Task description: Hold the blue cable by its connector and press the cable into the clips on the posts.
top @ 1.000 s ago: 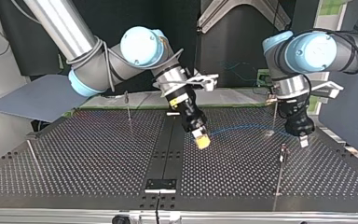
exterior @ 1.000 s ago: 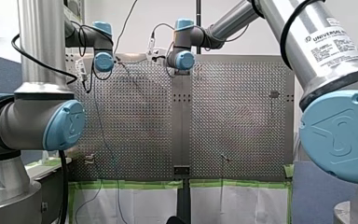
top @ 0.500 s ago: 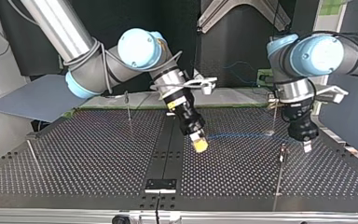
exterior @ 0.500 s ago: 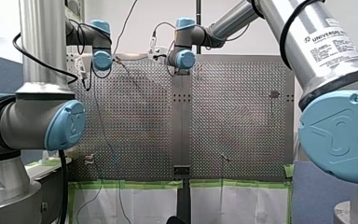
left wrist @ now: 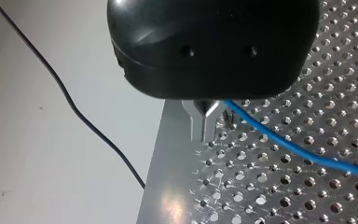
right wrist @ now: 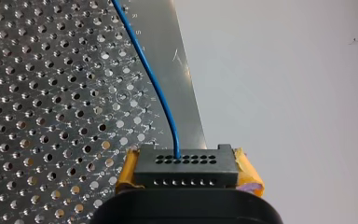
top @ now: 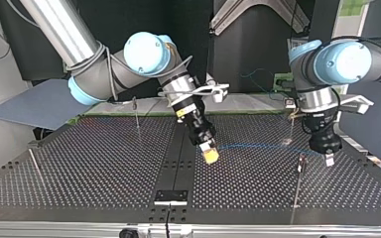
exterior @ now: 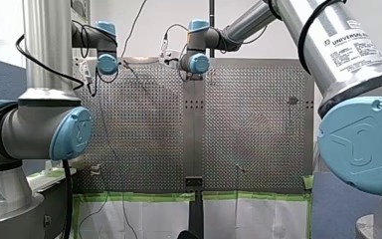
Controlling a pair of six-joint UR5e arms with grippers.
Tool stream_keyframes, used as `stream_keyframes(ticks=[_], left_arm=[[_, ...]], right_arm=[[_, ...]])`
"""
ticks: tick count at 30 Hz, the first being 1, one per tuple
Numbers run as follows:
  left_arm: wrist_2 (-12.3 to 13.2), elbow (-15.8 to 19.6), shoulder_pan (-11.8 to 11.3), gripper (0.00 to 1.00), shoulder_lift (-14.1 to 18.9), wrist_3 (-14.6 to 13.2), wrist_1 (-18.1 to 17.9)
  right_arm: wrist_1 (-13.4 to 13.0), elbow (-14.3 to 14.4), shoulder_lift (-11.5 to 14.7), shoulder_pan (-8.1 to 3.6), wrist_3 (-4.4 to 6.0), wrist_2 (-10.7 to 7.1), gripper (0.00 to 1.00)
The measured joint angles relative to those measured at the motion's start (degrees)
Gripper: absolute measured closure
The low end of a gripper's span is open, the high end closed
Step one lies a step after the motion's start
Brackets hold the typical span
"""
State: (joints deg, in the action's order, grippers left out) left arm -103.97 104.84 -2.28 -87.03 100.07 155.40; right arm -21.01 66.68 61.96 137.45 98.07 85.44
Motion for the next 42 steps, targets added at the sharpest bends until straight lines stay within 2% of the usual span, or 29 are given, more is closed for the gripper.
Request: stream_keyframes(ticks=[24,33,42], left_arm=[[4.25,-2.27,-2.20,1.00,-1.63,1.29,-0.01],[4.78,-2.30,-2.27,1.00,-4.54,1.29,-0.13],[5.71,-2.75,-2.96,1.00,-4.91,1.83,-0.99]], right_arm=[[-0.26,0.00,-0.02,-1.04,0.04,0.71,1.00],[-0.27,0.00,-0.15,-1.40,0.04,1.05,1.00],[-0.37,0.00,-0.32,-1.95,0.04,1.95,1.00]])
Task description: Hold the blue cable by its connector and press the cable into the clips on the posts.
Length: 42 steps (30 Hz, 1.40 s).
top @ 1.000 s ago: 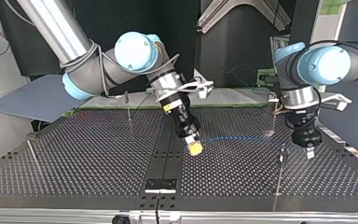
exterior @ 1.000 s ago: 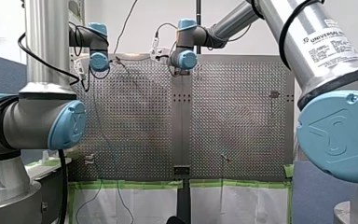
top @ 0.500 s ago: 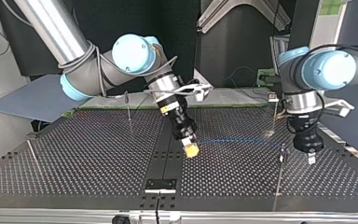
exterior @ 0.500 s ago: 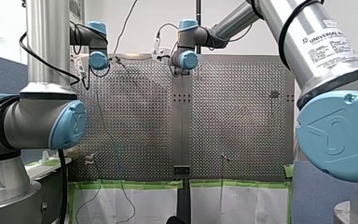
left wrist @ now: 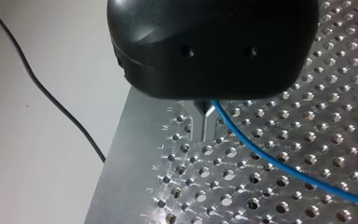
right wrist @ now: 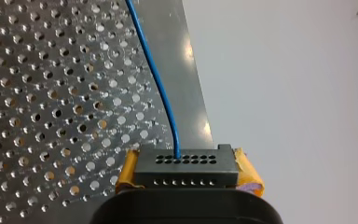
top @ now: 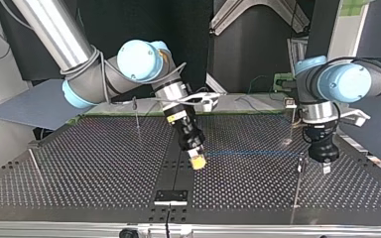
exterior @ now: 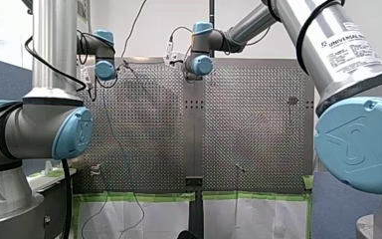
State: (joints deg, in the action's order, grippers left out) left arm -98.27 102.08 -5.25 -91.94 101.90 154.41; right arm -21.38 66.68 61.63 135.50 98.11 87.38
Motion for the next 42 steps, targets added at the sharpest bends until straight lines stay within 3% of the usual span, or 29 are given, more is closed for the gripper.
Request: stream_keyframes(ticks=[13,21,33,41,42], left_arm=[[2.59,-2.73,-1.04,1.00,-0.33,3.43,-1.48],[3.74,-4.96,-1.87,1.00,-3.02,5.08,-1.94],[6.02,-5.62,-3.03,1.00,-4.41,7.98,-3.68],[7.26,-6.37,-3.22,1.00,-6.49,8.52,-3.58],[7.35,-6.37,-3.26,0.93,-6.57,8.71,-3.60]], right_arm=[[-0.31,0.00,-0.57,-0.97,-0.23,2.78,1.00],[-1.03,-0.35,-1.67,-1.67,-0.05,2.72,1.00],[-1.02,-4.60,-4.58,-2.87,0.38,2.34,1.00],[-0.83,-5.42,-5.68,-3.31,0.77,2.00,1.00],[-0.81,-5.42,-5.71,-3.32,0.78,1.96,1.00]])
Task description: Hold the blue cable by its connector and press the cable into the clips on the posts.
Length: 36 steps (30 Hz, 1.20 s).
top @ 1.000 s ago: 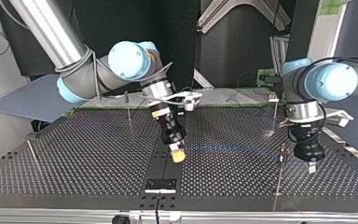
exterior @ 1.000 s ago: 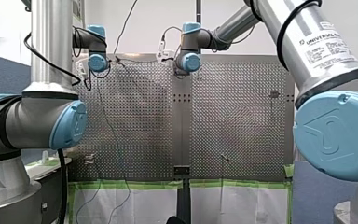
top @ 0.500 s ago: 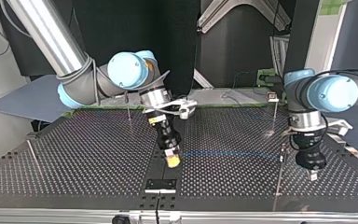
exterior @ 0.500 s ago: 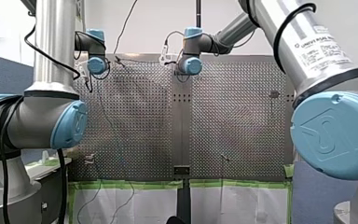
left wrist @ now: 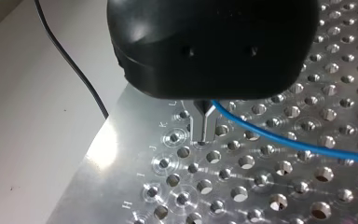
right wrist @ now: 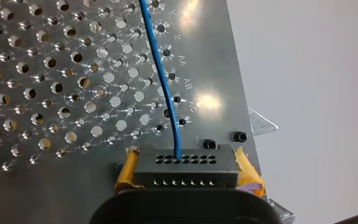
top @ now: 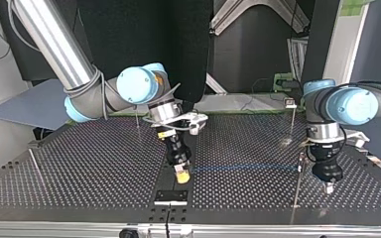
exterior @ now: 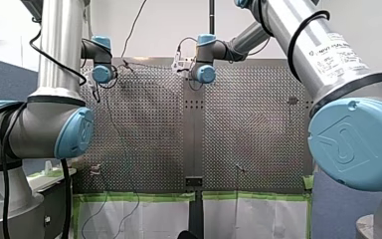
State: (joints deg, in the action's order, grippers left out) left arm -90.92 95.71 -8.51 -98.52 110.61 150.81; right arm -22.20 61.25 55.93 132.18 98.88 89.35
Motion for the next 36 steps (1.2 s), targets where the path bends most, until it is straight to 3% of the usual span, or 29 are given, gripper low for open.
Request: stream_keyframes(ticks=[1,3,4,6,7,9,14,16,18,24,36], left_arm=[[0.10,0.00,-0.02,0.93,-0.04,0.10,0.00],[0.44,0.00,-0.06,0.62,-0.09,0.23,0.00],[0.57,0.00,-0.06,0.62,-0.09,0.29,0.00],[0.74,-0.01,-0.08,0.33,-0.06,0.40,0.08],[0.70,-0.01,-0.10,0.33,-0.05,0.42,0.15],[0.25,-0.01,-0.14,0.20,-0.05,0.41,0.56],[-1.82,-0.02,-0.16,0.16,-0.04,0.42,2.05],[-2.08,-0.02,-0.17,0.11,-0.04,0.70,2.13],[-1.68,-0.01,-0.22,0.00,-0.04,1.32,1.72],[-0.05,0.04,-0.21,0.00,-0.04,2.51,2.02],[-3.56,0.62,0.04,0.00,1.38,2.00,7.43]], right_arm=[[0.02,-0.01,-0.02,0.00,0.00,-0.03,1.00],[0.11,-0.01,-0.04,-0.02,0.01,-0.08,1.00],[0.17,-0.01,-0.04,-0.02,0.02,-0.10,1.00],[0.32,-0.02,-0.05,-0.02,0.03,-0.11,1.00],[0.41,-0.02,-0.05,-0.01,0.03,-0.12,1.00],[0.63,-0.03,-0.05,-0.01,0.04,-0.13,1.00],[1.16,-0.03,-0.06,0.05,0.03,-0.17,1.00],[1.34,-0.02,-0.06,0.11,0.03,-0.19,1.00],[1.62,-0.02,-0.06,0.18,0.03,-0.19,1.00],[2.23,-0.01,-0.06,0.43,0.09,-0.21,1.00],[2.41,-0.01,-0.06,0.53,0.10,-0.22,1.00]])
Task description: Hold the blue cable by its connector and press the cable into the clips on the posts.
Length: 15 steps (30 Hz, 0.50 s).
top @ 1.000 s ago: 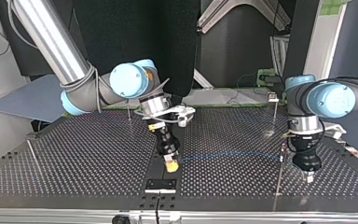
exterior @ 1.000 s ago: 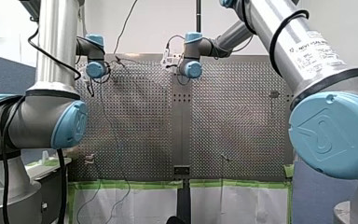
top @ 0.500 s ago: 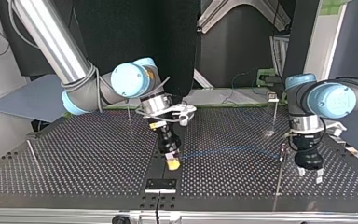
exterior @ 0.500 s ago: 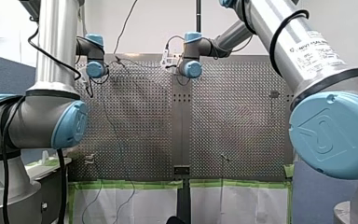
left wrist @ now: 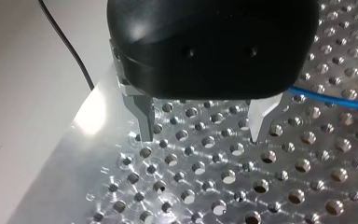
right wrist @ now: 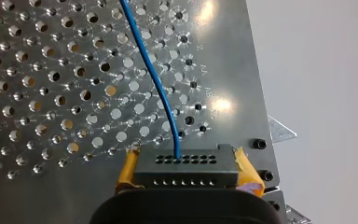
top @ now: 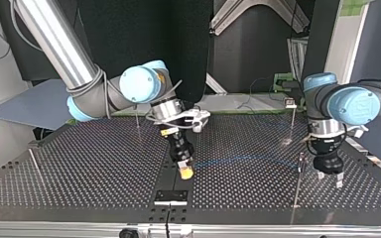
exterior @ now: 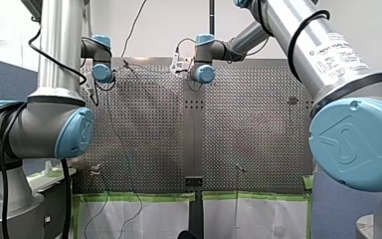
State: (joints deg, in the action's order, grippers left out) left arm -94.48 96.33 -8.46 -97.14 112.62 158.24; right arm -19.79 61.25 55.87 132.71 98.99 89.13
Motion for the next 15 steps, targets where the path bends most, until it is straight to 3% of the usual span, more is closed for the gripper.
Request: stream_keyframes(ticks=[9,15], left_arm=[[-0.05,4.16,-0.37,0.00,4.66,0.81,4.79],[1.27,7.05,-0.22,0.00,7.54,0.61,7.70]], right_arm=[[-0.08,0.01,0.00,-0.17,0.08,0.02,1.00],[-0.10,0.03,0.00,-0.23,0.08,0.05,1.00]])
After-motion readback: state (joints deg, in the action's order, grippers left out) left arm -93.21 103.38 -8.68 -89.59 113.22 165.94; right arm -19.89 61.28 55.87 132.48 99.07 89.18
